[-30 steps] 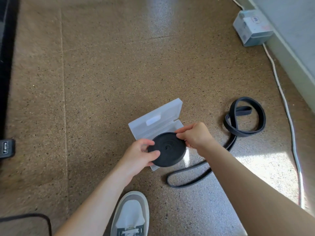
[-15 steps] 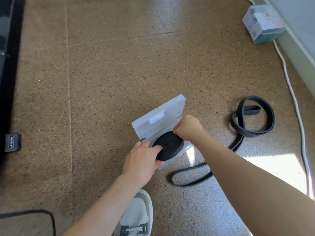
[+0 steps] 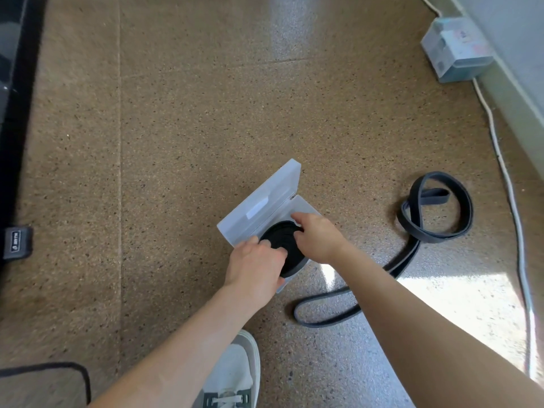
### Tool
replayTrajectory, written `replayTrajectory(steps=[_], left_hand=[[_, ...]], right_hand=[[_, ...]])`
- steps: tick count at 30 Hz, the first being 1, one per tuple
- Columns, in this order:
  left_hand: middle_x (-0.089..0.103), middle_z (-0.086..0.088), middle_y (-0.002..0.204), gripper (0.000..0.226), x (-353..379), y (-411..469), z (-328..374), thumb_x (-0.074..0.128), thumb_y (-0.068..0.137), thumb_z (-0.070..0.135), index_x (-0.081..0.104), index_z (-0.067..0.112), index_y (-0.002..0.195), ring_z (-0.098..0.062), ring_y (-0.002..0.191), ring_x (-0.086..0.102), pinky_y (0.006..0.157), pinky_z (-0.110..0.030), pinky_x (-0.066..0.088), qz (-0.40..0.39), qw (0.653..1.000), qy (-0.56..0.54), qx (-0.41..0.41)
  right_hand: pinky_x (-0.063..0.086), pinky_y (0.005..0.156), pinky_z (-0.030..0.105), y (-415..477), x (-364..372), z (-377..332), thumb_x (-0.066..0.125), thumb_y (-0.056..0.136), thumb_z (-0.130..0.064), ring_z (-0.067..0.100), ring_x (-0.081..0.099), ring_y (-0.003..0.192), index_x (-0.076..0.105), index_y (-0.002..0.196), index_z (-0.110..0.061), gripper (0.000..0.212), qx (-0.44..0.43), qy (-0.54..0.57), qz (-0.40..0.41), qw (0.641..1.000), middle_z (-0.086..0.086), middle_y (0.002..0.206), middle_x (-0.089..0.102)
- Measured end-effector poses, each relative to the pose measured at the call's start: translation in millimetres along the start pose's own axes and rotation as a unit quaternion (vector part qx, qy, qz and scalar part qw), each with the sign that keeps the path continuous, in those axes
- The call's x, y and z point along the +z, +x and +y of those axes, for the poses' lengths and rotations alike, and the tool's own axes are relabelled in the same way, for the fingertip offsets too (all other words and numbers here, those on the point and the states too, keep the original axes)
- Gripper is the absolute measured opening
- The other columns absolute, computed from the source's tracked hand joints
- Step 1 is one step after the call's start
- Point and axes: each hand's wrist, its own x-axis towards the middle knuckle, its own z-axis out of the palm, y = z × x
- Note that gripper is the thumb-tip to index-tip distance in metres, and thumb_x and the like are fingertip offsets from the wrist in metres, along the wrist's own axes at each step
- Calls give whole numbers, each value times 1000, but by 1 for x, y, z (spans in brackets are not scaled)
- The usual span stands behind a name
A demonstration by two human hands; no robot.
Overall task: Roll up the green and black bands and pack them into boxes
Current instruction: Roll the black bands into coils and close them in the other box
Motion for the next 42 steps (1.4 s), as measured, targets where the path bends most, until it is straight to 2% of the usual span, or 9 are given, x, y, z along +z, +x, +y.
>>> replayTrajectory(steps=[3, 8, 11, 16, 23, 30, 35, 39, 42], left_hand=[[64, -3, 99, 30, 1, 3, 1, 63, 88, 41, 56, 23, 111, -24, 97, 59, 79, -34, 46, -6, 1000, -23, -2], [66, 2, 105, 34, -1, 12, -10, 69, 83, 24, 60, 26, 115, -22, 98, 61, 80, -37, 54, -83, 986, -139, -35], [66, 1, 113, 37, -5, 18, -17, 63, 83, 13, 63, 24, 119, -22, 104, 62, 86, -40, 54, -120, 978, -168, -30], [66, 2, 117, 35, 1, 8, -19, 66, 87, 23, 62, 23, 122, -19, 108, 61, 90, -35, 52, -50, 986, -157, -12], [56, 2, 114, 37, 10, 0, -9, 64, 85, 28, 58, 26, 121, -19, 112, 47, 86, -32, 48, 29, 993, -111, -34], [50, 9, 94, 34, 6, -9, -7, 65, 87, 36, 58, 28, 119, -13, 89, 53, 74, -27, 45, 31, 980, -194, 33], [56, 8, 105, 28, 12, -11, -2, 57, 92, 40, 51, 27, 115, -13, 83, 60, 66, -24, 48, 73, 985, -131, 89], [60, 3, 101, 27, 14, -7, -1, 56, 94, 33, 49, 22, 117, -19, 78, 64, 62, -30, 54, 94, 987, -71, 110], [62, -4, 88, 31, 13, 5, -6, 67, 87, 21, 52, 15, 113, -28, 62, 64, 50, -37, 55, 122, 988, -37, 92]], right_hand=[[44, 95, 35, -9, -1, 5, 47, 94, -4, 32, 55, 119, 46, 140, -9, 47, -24, 26, 60, 998, 16, 131, 58], [30, 105, 33, -32, -1, 28, 75, 77, -46, 27, 42, 128, 53, 137, -17, 70, -58, -47, 100, 992, 4, 136, 54], [35, 101, 32, -40, 6, 34, 79, 71, -50, 25, 43, 125, 50, 139, -18, 81, -42, -64, 63, 995, 4, 133, 55], [43, 96, 31, -46, 14, 36, 79, 78, -29, 22, 54, 117, 47, 141, -16, 72, -55, -20, 76, 995, 5, 134, 56], [44, 97, 37, -48, 29, 43, 73, 83, -27, 28, 53, 118, 54, 135, -13, 58, -78, -36, 139, 987, 4, 131, 60], [40, 97, 37, -52, 32, 49, 61, 89, -39, 28, 35, 120, 38, 145, -24, 62, -102, -105, 137, 980, 6, 143, 30], [44, 96, 53, -60, 25, 76, 63, 84, -41, 32, 40, 122, 40, 135, -22, 60, -77, 5, 262, 962, 8, 138, 36], [32, 110, 53, -87, 32, 108, 58, 76, -71, 25, 16, 143, 15, 147, -37, 90, -22, -127, 39, 991, 0, 156, 11], [31, 105, 49, -101, 52, 117, 58, 83, -60, 26, 12, 144, 12, 148, -38, 82, -36, -270, -41, 961, 2, 157, 6]])
